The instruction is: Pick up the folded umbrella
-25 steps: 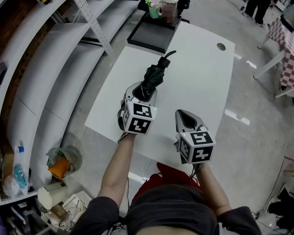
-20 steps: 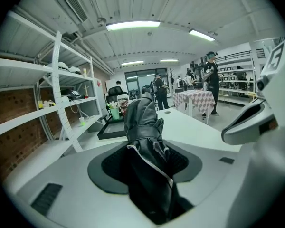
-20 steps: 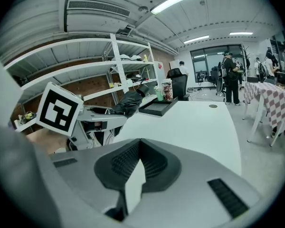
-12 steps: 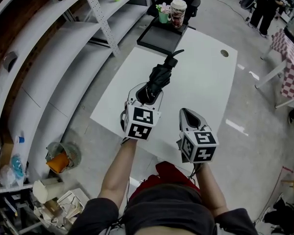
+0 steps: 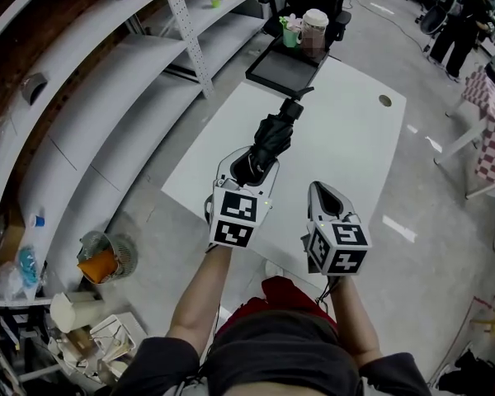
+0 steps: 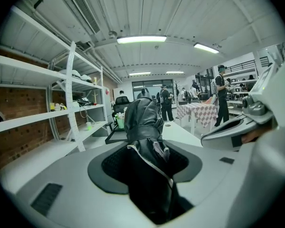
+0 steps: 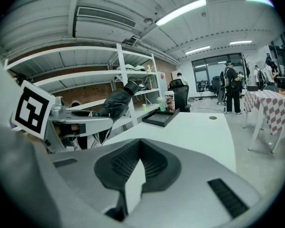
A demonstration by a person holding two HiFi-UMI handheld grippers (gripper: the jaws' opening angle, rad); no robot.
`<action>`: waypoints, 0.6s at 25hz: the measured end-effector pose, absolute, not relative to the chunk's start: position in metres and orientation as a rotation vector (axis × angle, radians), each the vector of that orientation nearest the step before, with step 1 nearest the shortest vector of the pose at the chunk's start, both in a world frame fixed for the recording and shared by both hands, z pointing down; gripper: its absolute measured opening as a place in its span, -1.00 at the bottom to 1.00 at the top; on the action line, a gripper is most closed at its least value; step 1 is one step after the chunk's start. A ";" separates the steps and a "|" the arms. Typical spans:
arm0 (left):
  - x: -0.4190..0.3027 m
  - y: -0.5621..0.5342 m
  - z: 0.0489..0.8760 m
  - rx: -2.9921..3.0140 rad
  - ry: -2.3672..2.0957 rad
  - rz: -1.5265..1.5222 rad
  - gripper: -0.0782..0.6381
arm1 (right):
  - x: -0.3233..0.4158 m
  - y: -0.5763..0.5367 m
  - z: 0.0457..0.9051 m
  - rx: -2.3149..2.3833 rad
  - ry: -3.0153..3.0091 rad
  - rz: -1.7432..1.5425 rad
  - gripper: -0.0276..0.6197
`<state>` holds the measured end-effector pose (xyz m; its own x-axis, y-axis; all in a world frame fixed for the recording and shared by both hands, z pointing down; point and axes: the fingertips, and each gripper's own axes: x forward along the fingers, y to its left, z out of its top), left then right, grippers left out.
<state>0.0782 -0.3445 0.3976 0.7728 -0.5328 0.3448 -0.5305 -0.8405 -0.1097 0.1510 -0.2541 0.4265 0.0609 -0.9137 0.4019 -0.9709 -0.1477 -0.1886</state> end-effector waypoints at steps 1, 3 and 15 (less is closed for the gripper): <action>0.075 -0.342 0.395 -2.951 0.892 -0.569 -0.18 | 0.150 -0.253 0.425 2.189 -1.963 0.655 -0.86; 0.069 -0.338 0.389 -2.950 0.907 -0.551 -0.18 | 0.147 -0.252 0.421 2.189 -1.972 0.643 -0.86; 0.036 -0.309 0.362 -2.967 1.027 -0.434 -0.18 | 0.142 -0.239 0.401 2.191 -2.020 0.583 -0.86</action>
